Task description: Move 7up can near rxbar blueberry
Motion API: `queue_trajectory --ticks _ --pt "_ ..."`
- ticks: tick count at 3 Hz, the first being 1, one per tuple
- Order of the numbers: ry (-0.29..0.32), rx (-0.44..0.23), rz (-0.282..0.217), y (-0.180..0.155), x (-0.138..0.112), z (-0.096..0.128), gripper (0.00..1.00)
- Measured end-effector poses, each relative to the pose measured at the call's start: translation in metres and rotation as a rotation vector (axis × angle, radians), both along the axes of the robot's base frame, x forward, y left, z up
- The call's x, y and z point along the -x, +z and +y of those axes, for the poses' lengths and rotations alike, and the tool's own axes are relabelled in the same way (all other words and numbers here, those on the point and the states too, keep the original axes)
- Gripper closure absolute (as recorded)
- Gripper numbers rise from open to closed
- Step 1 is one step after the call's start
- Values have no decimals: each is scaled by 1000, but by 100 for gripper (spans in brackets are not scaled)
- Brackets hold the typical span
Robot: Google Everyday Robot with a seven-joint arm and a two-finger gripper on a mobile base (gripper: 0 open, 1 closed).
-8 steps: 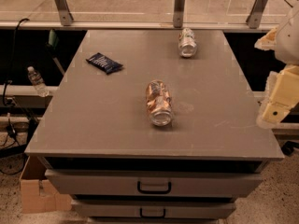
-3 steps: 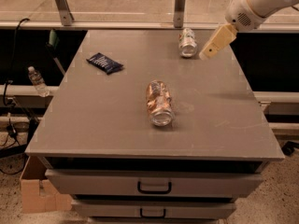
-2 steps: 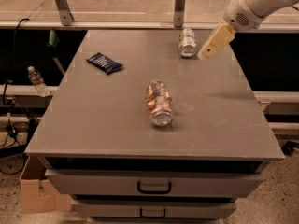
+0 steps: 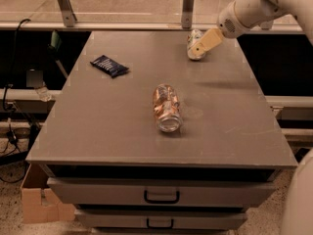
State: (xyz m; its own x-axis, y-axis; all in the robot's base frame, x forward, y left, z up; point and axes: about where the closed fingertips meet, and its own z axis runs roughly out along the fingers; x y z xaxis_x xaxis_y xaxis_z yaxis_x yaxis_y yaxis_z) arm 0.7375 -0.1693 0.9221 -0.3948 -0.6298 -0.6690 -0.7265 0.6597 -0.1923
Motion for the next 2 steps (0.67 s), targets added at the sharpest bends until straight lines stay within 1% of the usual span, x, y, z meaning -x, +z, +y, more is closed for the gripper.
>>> queue_trajectory --ticks 1,2 --pt "-59 -92 41 -19 -26 24 0" --pt "-147 -144 72 -35 -47 32 0"
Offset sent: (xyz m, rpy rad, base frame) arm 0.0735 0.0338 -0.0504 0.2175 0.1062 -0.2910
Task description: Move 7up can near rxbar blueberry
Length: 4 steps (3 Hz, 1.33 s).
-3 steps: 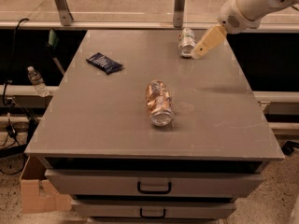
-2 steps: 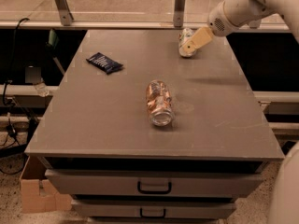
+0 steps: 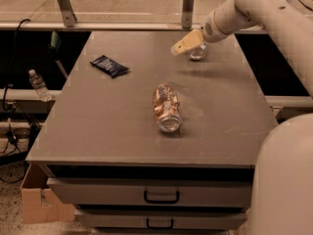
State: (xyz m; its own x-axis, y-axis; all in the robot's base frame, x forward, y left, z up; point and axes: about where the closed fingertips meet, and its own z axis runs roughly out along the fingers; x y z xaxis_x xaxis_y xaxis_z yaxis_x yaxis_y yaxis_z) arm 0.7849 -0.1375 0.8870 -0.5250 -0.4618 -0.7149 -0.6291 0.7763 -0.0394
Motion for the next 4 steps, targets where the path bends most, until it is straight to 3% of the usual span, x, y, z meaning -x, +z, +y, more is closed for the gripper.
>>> queue_trajectory --ticks 1,2,3,4 --pt "-117 -11 18 -16 -19 -8 0" --pt "-218 5 38 -34 -32 -24 16" --pt "-278 8 53 -47 -41 -30 41" --pt "-293 18 48 -49 -48 -29 64"
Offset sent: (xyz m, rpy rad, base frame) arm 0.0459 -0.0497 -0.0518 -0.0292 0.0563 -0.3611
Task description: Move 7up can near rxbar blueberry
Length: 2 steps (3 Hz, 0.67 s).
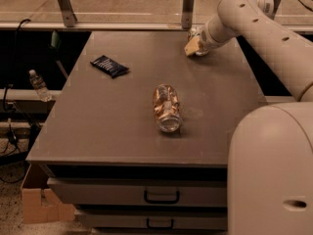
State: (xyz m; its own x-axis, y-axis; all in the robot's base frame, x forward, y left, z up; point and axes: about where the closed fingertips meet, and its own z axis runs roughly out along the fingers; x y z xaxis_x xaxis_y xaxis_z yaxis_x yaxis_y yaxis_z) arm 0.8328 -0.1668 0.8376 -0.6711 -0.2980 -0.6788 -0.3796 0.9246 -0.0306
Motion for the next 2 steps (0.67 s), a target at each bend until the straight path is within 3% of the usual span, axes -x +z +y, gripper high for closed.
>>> queue_trajectory --ticks 1,2 --pt "6 10 -19 8 0 0 87" --pt "73 13 -51 27 10 16 100"
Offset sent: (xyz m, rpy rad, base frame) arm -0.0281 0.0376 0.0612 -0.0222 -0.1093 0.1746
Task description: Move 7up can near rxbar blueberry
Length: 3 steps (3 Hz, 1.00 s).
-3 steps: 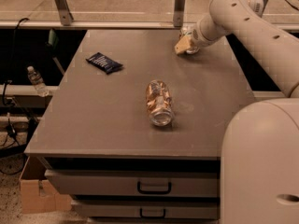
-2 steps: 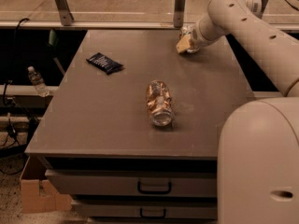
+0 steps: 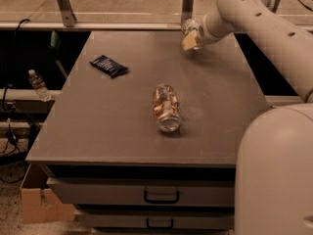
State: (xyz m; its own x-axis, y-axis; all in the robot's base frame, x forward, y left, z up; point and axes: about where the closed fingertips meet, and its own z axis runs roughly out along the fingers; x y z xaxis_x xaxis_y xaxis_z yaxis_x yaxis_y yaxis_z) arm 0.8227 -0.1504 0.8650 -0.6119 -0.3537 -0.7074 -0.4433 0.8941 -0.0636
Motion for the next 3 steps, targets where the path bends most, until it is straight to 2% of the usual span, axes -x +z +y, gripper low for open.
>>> queue_trajectory --ticks 1,2,3 --pt "157 -11 -42 30 18 41 100" --pt "382 -13 -65 47 40 99 100" --pt "601 11 -71 48 60 149 100"
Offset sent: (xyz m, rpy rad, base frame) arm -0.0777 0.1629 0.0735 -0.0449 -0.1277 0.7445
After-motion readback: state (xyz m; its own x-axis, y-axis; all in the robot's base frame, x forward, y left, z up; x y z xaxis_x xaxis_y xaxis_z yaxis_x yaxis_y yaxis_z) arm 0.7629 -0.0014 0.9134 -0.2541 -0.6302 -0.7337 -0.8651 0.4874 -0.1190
